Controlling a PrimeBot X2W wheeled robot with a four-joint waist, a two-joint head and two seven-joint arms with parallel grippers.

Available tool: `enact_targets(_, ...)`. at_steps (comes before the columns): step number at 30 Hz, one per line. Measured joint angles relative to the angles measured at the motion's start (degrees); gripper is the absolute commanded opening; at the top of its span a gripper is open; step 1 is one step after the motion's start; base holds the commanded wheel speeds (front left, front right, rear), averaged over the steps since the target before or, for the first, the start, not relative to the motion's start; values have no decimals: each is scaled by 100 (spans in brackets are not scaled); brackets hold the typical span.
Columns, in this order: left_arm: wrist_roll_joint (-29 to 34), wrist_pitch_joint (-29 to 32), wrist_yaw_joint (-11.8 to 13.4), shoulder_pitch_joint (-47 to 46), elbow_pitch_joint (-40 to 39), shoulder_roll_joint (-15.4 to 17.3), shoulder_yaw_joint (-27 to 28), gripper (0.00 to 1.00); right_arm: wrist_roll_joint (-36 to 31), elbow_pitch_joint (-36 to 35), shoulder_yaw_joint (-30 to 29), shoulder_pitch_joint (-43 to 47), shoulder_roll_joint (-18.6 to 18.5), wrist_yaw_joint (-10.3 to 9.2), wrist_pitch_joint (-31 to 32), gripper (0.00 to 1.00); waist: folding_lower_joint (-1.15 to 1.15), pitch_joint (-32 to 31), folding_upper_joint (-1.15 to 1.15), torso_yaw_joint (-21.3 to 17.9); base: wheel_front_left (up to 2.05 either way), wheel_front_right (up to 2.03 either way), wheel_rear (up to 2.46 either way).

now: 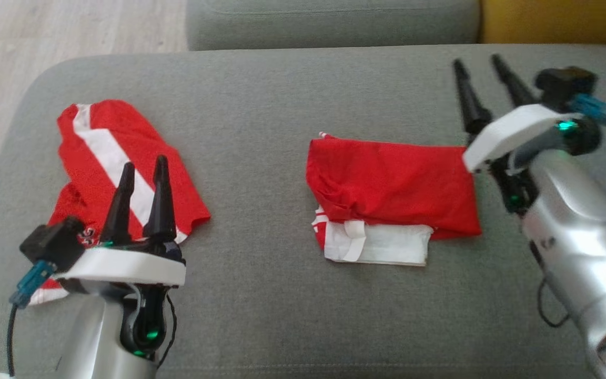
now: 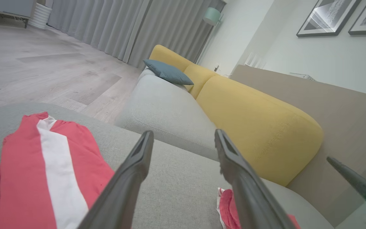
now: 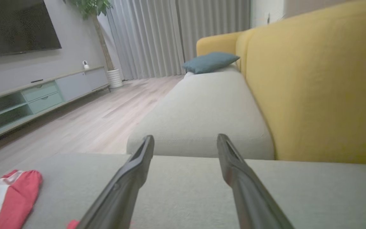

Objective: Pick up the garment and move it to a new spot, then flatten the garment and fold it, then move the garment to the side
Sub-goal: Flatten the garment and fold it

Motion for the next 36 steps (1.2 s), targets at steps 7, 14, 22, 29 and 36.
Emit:
enact_targets(7, 210, 0, -33, 12, -302, -1, 16, 100, -2276, -1795, -2199, 1893, 227, 0, -7, 100, 0, -22, 0, -214, 0, 0, 0)
enact_targets(14, 750, 0, -53, 276, -520, 0, 8, 100, -3490, -3351, -3095, 3332, 804, 0, -7, 100, 0, -45, 0, -363, 0, 0, 0)
enact_targets(22, 1059, 0, -54, 568, -601, 1, 48, 100, -3567, -3866, -3214, 3795, 882, 0, -14, 100, 0, 23, 0, -500, 0, 0, 0)
enact_targets(29, 1057, 0, -54, 505, -625, 2, -41, 100, -3587, -3932, -3109, 3761, 894, 0, -7, 0, 0, 224, 0, -333, 0, 0, 0)
enact_targets(36, 935, 0, -56, 172, -477, 2, -320, 100, -3661, -3749, -2362, 3260, 892, 0, 114, 0, 0, 581, 0, 62, 0, 0, 0)
